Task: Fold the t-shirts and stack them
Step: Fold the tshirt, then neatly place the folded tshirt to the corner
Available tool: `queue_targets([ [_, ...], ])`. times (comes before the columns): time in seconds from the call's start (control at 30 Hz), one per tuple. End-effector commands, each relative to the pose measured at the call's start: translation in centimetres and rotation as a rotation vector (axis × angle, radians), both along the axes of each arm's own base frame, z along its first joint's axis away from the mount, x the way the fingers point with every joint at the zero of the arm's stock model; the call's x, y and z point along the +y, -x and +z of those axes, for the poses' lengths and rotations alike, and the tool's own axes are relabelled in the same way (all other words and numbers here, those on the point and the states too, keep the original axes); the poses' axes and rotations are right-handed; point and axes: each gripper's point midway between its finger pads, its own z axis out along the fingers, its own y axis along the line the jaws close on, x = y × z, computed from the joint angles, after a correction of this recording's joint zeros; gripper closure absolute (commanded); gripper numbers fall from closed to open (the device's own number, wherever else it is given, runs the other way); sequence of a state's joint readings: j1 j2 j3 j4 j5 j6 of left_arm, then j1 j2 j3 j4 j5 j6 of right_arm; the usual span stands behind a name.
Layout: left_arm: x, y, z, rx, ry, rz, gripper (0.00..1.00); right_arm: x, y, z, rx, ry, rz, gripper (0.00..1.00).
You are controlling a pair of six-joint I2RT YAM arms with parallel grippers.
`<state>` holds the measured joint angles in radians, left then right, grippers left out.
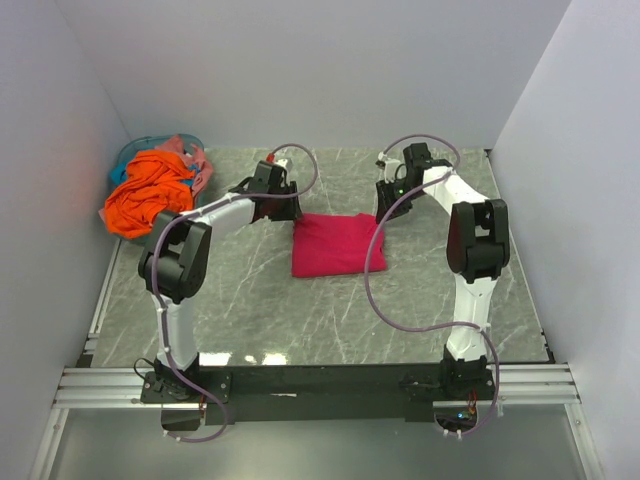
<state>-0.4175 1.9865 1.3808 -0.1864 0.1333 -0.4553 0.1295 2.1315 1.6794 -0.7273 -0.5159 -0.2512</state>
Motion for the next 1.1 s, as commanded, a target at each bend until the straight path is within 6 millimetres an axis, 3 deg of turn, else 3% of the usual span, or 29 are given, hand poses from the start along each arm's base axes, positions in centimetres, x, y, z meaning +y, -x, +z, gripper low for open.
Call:
queue_targets([
  [0.0,-0.5,-1.8,1.5,-0.05,0.003,-0.011,0.59,0.8,-1.1,2.0,-0.041,-0.02,0.002,0.71],
  [0.1,-0.8,-2.1,1.3,-0.043,0.011,-0.022,0.75,1.0,-1.1,2.0,-0.029,-0.03,0.006,0.84],
  [0.13,-0.9,-2.0,1.2,-0.038,0.017,-0.024,0.86,1.0,-1.4,2.0,-0.029,-0.03,0.004,0.88],
  [0.23,-0.7,-2.3,1.0,-0.034,0.019,-0.018,1.0,1.0,-1.8,2.1,-0.042,-0.025,0.002,0.99],
  [0.33,-0.2,-2.6,1.2,-0.042,0.017,-0.002,1.0,0.9,-2.4,2.3,-0.055,-0.019,-0.004,1.0],
  [0.57,3.1,-3.1,2.2,-0.086,0.027,0.109,1.0,0.2,-3.2,1.9,-0.073,0.017,-0.022,1.0],
  [0.83,2.1,-3.4,1.0,-0.05,0.056,0.054,1.0,0.2,-4.3,1.0,-0.075,0.03,-0.031,1.0],
  [1.07,2.2,-3.6,0.8,-0.056,0.061,0.062,1.0,0.7,-6.4,1.6,-0.129,0.003,-0.054,1.0],
])
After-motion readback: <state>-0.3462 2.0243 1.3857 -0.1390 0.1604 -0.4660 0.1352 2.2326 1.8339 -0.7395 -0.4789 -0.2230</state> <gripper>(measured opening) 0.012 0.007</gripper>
